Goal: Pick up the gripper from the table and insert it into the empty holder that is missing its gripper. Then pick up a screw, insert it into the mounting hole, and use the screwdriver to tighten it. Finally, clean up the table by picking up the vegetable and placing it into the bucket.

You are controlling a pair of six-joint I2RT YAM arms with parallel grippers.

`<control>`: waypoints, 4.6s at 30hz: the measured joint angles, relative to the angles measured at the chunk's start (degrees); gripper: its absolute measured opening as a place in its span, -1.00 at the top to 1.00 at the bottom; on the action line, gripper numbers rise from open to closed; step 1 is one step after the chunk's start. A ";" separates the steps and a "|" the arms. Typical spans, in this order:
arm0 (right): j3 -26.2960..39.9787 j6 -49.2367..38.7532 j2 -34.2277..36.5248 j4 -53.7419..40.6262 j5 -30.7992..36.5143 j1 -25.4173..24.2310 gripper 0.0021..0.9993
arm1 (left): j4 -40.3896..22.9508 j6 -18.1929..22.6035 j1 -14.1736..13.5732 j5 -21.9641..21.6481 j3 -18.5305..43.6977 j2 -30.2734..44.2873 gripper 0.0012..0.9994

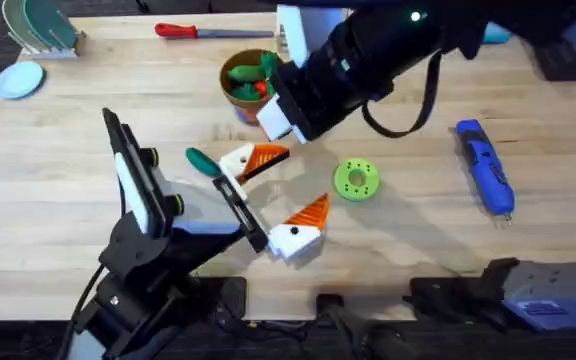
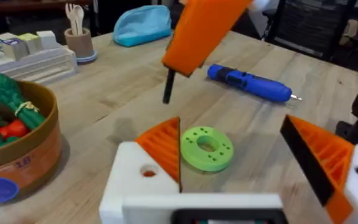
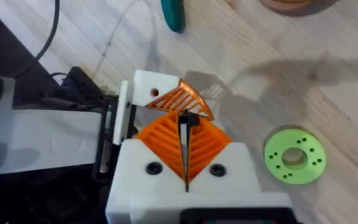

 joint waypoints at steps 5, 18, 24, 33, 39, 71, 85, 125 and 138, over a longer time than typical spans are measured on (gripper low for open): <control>0.00 0.44 0.00 0.14 -0.43 0.75 0.99 | 0.00 3.30 -0.01 0.01 0.00 0.01 -0.99; 0.18 0.83 0.82 3.94 -0.65 4.19 0.99 | 0.02 5.78 -0.01 1.43 0.00 0.01 -0.99; 0.20 1.31 3.42 3.49 -1.53 4.40 0.99 | 0.02 5.91 -0.01 1.48 0.00 0.01 -0.99; 0.20 1.49 3.67 3.25 -1.74 4.42 0.99 | 0.02 5.91 -0.01 1.48 0.00 -0.01 -0.99; 0.22 1.49 4.76 2.68 -1.87 4.42 0.99 | 0.02 5.91 -0.01 1.48 0.00 0.01 -0.99; 2.49 -1.92 2.79 -5.49 0.92 2.66 -0.99 | 0.04 5.91 0.00 1.70 0.00 0.01 -0.99; 2.97 -10.84 -14.76 -17.61 5.23 -11.69 -0.99 | 0.07 5.91 0.01 1.94 0.00 0.01 -0.99; -23.19 -18.75 -51.49 -12.03 -14.05 -18.51 -0.99 | 0.07 6.37 0.01 2.13 0.00 0.01 0.98; -23.21 -19.04 -51.49 -8.51 -7.44 -18.53 -0.99 | 0.07 6.37 -0.01 2.13 0.00 0.01 0.98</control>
